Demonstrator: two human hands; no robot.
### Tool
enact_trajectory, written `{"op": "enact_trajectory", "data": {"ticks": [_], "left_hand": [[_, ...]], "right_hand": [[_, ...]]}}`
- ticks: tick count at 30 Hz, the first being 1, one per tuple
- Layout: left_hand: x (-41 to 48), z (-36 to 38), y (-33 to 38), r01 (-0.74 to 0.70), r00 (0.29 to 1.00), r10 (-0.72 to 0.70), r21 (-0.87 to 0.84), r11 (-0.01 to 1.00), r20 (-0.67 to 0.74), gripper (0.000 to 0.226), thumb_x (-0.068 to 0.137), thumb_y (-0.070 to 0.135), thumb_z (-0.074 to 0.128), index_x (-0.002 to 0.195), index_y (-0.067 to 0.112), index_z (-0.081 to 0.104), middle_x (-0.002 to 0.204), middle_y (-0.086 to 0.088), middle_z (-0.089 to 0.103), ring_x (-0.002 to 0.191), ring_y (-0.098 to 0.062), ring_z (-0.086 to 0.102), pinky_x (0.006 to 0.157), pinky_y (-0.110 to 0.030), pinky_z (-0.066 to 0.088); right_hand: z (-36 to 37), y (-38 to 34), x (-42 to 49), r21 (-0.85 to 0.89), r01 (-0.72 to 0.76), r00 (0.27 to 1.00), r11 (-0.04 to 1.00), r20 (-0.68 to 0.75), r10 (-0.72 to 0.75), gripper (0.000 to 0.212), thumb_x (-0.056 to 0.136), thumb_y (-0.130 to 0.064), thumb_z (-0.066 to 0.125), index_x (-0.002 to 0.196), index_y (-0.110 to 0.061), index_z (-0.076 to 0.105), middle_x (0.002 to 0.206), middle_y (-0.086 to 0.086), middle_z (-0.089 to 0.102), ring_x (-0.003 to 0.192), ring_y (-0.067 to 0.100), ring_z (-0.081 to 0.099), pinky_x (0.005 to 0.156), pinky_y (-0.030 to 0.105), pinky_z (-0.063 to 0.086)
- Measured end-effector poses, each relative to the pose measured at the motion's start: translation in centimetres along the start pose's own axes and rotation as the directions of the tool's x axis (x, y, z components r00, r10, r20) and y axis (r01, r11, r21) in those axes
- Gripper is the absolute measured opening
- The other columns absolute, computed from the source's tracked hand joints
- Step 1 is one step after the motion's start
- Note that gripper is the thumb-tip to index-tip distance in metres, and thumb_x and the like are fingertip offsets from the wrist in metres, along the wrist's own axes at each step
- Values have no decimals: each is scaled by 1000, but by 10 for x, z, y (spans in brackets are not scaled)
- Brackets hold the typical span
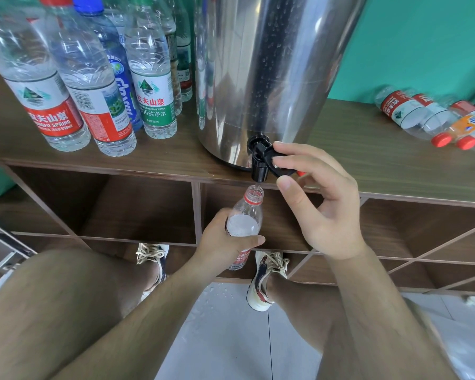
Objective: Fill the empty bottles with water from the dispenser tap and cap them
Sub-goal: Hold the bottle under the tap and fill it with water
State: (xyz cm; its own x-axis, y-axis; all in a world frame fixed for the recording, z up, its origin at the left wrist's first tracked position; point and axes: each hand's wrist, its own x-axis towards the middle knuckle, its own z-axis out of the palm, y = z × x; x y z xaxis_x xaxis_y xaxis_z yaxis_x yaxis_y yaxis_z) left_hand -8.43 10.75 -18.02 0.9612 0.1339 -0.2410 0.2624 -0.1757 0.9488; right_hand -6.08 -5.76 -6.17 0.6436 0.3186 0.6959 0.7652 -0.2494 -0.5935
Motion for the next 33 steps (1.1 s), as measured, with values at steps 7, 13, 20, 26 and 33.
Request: {"op": "enact_trajectory", "data": {"ticks": [7, 13, 20, 26, 33], "left_hand": [[0, 0, 0, -8, 1000, 8, -3, 1000, -3, 65, 75, 36, 90, 125, 38, 48, 110, 20, 56, 98, -4, 57, 69, -14, 44], [0, -1, 0, -13, 1000, 13, -17, 1000, -2, 65, 75, 35, 91, 126, 37, 51, 112, 19, 58, 101, -5, 58, 70, -15, 45], [-1, 0, 0, -13, 1000, 13, -13, 1000, 1, 64, 75, 34, 91, 124, 38, 50, 109, 20, 58, 98, -4, 58, 67, -13, 43], [-1, -1, 1, -15, 1000, 15, -13, 1000, -3, 63, 75, 33, 91, 123, 38, 50, 108, 20, 58, 97, -3, 58, 66, -12, 42], [-2, 0, 1, -14, 1000, 14, -13, 1000, -3, 63, 75, 33, 91, 123, 38, 50, 107, 21, 58, 95, -1, 58, 65, -10, 41]], "right_hand": [[-1, 0, 1, 1, 3, 1000, 1000, 0, -3, 18, 97, -7, 66, 113, -1, 73, 131, 11, 69, 122, 23, 65, 81, 21, 51], [0, 0, 0, -7, 7, 1000, 1000, 1, -7, 18, 97, -6, 67, 112, -1, 73, 131, 11, 69, 121, 24, 65, 80, 20, 51], [-1, 0, 1, -8, 12, 1000, 1000, -1, -12, 17, 97, -6, 67, 111, 0, 73, 131, 12, 69, 121, 24, 65, 81, 21, 50], [-1, 0, 1, -8, 11, 1000, 1000, -3, -11, 17, 96, -5, 67, 112, 0, 73, 131, 11, 69, 122, 23, 65, 82, 22, 51], [-1, 0, 1, -7, 9, 1000, 1000, -2, -9, 17, 96, -4, 67, 112, -1, 73, 131, 11, 69, 121, 22, 65, 81, 21, 50]]}}
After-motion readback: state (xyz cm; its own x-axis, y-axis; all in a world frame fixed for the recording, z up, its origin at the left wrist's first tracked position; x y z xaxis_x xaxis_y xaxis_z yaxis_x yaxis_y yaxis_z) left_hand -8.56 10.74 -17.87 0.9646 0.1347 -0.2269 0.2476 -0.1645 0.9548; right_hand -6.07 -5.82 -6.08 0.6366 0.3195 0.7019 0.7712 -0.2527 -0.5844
